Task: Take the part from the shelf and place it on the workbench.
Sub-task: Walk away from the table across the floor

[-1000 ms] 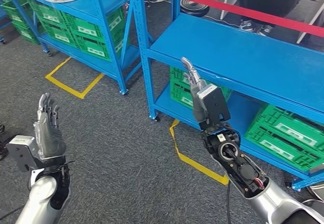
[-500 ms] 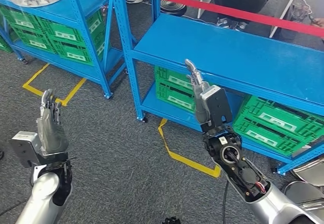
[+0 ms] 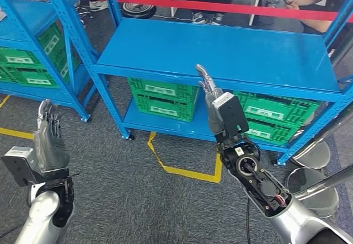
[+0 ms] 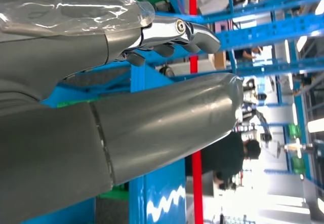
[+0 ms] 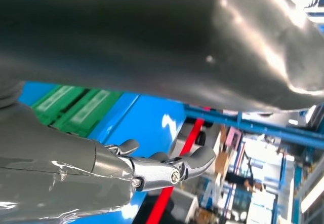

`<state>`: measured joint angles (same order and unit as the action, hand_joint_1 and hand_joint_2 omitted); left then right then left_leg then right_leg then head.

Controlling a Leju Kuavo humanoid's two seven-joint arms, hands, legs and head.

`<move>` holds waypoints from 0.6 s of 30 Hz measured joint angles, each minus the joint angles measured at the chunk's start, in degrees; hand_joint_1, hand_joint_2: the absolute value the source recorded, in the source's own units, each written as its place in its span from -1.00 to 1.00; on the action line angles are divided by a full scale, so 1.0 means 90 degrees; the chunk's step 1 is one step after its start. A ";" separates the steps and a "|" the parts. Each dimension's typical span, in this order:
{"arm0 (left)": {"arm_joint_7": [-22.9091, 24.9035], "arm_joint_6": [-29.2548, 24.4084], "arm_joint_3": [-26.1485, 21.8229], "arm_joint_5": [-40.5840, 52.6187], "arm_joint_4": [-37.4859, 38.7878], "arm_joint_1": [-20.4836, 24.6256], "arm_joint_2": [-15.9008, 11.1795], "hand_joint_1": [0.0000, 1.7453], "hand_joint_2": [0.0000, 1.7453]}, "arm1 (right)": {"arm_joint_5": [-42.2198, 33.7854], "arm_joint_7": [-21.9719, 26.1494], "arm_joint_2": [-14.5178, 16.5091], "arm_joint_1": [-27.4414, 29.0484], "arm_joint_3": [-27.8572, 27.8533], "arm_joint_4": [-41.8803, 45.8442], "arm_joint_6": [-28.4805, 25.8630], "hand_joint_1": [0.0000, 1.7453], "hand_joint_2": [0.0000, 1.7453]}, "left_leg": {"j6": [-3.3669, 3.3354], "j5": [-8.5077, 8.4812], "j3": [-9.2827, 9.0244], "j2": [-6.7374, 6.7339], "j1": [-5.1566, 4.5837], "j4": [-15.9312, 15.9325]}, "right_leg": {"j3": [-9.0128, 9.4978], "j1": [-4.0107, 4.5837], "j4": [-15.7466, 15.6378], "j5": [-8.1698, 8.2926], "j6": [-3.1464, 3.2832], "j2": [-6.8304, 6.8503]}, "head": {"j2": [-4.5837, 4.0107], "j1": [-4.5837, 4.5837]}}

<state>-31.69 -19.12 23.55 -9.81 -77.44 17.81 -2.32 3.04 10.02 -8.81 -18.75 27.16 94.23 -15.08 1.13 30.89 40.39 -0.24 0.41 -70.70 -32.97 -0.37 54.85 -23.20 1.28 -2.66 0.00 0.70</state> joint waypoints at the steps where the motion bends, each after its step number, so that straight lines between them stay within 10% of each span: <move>1: 0.0000 0.0000 -0.0001 0.0000 -0.0001 0.0003 -0.0001 -1.00 -1.00 | 0.0000 0.0000 0.0001 0.0001 0.0001 0.0001 0.0000 -1.00 -1.00 | -0.0036 -0.0263 -0.0190 0.0048 -0.0002 0.0444 | 0.0006 0.0002 0.0000 0.0003 -0.0002 -0.0086 | 0.0000 -0.0015; 4: 0.0001 0.0001 -0.0004 0.0001 -0.0005 0.0031 -0.0003 -1.00 -1.00 | 0.0000 0.0002 0.0004 0.0000 0.0002 0.0002 0.0000 -1.00 -1.00 | -0.0125 -0.0772 -0.0757 0.0310 -0.0009 0.1696 | -0.0010 0.0003 0.0005 0.0013 -0.0047 -0.0291 | 0.0000 -0.0042; 7: 0.0002 0.0002 -0.0006 0.0001 -0.0011 0.0047 0.0001 -1.00 -1.00 | 0.0001 0.0002 0.0004 0.0008 -0.0001 0.0002 0.0001 -1.00 -1.00 | -0.0178 -0.0807 -0.0834 0.0212 -0.0021 0.1865 | -0.0063 -0.0016 -0.0011 0.0024 -0.0153 -0.0410 | 0.0000 -0.0040; 14: 0.0008 0.0001 -0.0006 -0.0015 -0.0027 0.0053 0.0022 -1.00 -1.00 | 0.0012 0.0010 0.0005 0.0057 -0.0037 0.0000 0.0012 -1.00 -1.00 | -0.0276 -0.0832 -0.0901 -0.0195 0.0015 0.1965 | -0.0948 -0.0045 0.1930 -0.0860 -0.0327 0.0249 | 0.0000 0.0180; 18: 0.0018 -0.0009 -0.0006 -0.0014 -0.0033 0.0054 0.0028 -1.00 -1.00 | 0.0018 0.0012 0.0005 0.0079 -0.0061 0.0030 0.0011 -1.00 -1.00 | -0.0196 -0.0763 -0.0957 -0.0422 -0.0002 0.1931 | -0.0168 -0.0047 0.0440 -0.0171 -0.0339 0.0585 | 0.0000 0.0319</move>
<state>-31.53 -19.21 23.50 -9.94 -77.74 18.29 -2.06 3.20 10.13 -8.76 -18.04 26.61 94.50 -14.98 -0.64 24.02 31.77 -4.04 0.40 -53.32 -34.48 -0.79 58.81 -24.74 -1.77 2.61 0.00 3.57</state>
